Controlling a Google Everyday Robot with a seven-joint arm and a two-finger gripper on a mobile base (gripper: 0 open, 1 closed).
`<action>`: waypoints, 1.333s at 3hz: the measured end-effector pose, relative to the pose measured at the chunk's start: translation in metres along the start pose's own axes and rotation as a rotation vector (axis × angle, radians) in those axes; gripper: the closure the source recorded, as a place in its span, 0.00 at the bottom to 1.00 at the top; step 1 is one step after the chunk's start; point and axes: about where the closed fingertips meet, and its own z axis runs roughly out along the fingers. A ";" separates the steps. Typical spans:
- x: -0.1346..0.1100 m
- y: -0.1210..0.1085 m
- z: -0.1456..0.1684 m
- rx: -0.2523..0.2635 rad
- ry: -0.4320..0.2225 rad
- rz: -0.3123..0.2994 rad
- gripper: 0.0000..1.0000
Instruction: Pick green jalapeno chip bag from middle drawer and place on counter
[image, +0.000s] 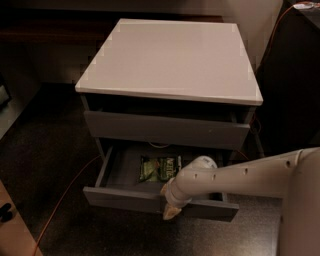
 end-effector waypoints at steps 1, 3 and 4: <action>-0.014 -0.046 -0.073 0.049 -0.009 0.066 0.00; -0.019 -0.090 -0.099 0.113 0.014 0.047 0.00; -0.016 -0.110 -0.079 0.111 0.055 -0.061 0.00</action>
Offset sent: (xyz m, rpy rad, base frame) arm 0.0709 -0.0166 0.1585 0.0304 -0.0792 -0.1304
